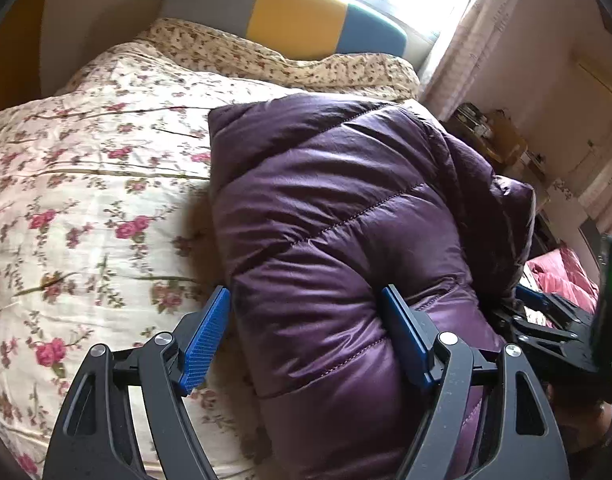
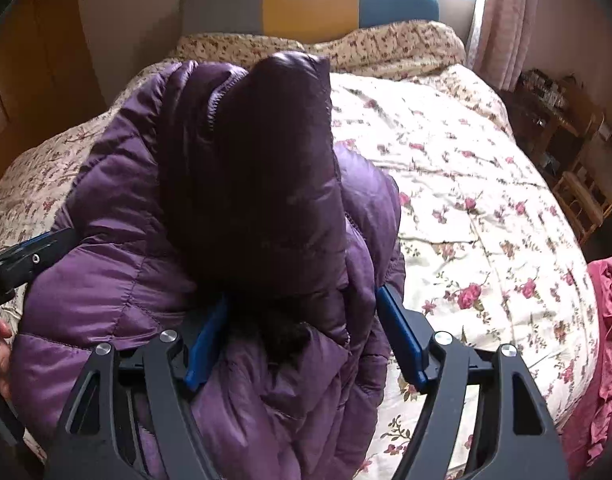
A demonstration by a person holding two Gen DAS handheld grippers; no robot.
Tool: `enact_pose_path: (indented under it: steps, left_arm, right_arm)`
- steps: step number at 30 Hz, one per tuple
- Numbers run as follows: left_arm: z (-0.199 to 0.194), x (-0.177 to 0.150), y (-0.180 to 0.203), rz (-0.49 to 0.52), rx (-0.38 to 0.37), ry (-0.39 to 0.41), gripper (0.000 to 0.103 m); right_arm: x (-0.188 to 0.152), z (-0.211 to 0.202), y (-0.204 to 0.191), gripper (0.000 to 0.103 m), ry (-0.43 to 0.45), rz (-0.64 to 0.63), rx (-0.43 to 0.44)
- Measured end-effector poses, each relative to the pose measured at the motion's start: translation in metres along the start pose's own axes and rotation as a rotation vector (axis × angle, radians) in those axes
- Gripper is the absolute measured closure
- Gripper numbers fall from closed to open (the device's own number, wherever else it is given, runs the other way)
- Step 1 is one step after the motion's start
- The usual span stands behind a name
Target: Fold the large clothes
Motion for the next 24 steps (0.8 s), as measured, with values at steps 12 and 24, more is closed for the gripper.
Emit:
enact_pose_path:
  steps: [12,24]
  left_arm:
    - [0.024,-0.008,-0.015,-0.023,-0.064,-0.067,0.014]
    - [0.024,-0.009,-0.021,-0.100,-0.286,-0.062,0.045]
  right_arm:
    - [-0.020,0.034,0.023,0.024,-0.037,0.105,0.125]
    - [-0.015,0.013,0.025,0.077,-0.008,0.174,0.287]
Point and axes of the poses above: each gripper's, at about its wrist camera, not at the fingertips, and z roughly the way its jaws point, y to its right, x to its top, the point moved 2 cm from there along z, roughly the way its jaws point, and after that the axes turned 8 degrees about -x, right-handed, at the moved point
